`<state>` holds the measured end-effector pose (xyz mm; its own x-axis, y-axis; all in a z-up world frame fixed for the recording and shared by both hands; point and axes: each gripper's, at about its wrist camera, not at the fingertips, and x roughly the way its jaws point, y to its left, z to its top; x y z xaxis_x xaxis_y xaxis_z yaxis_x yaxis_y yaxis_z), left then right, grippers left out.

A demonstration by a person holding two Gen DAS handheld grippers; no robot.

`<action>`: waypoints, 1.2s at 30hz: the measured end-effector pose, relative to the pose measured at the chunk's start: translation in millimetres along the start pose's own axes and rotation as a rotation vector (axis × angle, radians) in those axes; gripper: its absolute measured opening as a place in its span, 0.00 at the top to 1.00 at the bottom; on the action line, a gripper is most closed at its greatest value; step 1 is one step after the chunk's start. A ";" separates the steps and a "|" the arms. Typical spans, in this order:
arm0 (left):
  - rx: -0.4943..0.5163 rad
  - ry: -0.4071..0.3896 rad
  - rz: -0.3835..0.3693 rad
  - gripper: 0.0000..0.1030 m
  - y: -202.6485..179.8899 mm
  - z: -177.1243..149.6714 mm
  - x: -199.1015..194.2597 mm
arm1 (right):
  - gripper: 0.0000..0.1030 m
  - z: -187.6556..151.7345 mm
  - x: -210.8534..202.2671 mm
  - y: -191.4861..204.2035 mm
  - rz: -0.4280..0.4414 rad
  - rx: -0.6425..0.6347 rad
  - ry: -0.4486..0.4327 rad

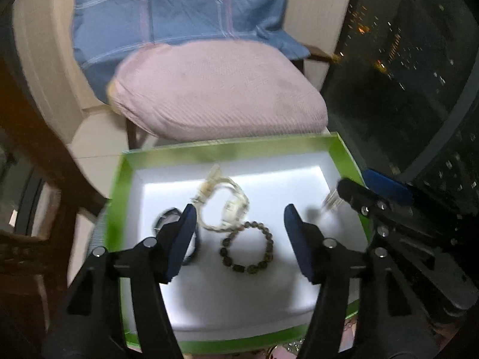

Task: Organize jewelry
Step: 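Open both tools to drop the bead bracelet and brooch into the box, then withdraw both open tools from the box back over the loose jewelry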

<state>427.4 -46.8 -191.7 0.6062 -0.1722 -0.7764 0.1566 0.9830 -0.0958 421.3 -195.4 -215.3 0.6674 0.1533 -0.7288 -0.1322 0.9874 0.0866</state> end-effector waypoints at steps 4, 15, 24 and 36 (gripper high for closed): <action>-0.011 -0.138 -0.014 0.24 14.5 4.8 -74.3 | 0.34 5.4 -56.8 -10.7 0.027 0.071 -0.143; -0.028 -0.493 -0.026 0.04 41.4 -105.1 -263.3 | 0.16 -94.1 -246.5 -9.5 0.096 0.091 -0.431; -0.007 -0.479 0.044 0.04 21.0 -211.4 -242.1 | 0.16 -193.8 -255.5 10.2 0.023 -0.020 -0.405; -0.099 -0.383 0.033 0.04 41.7 -230.8 -193.1 | 0.16 -214.9 -226.5 7.7 0.033 0.010 -0.330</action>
<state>136.9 42.1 -189.5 0.8597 -0.1338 -0.4930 0.0680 0.9865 -0.1490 111.7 -230.7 -195.5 0.8644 0.1879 -0.4664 -0.1516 0.9818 0.1146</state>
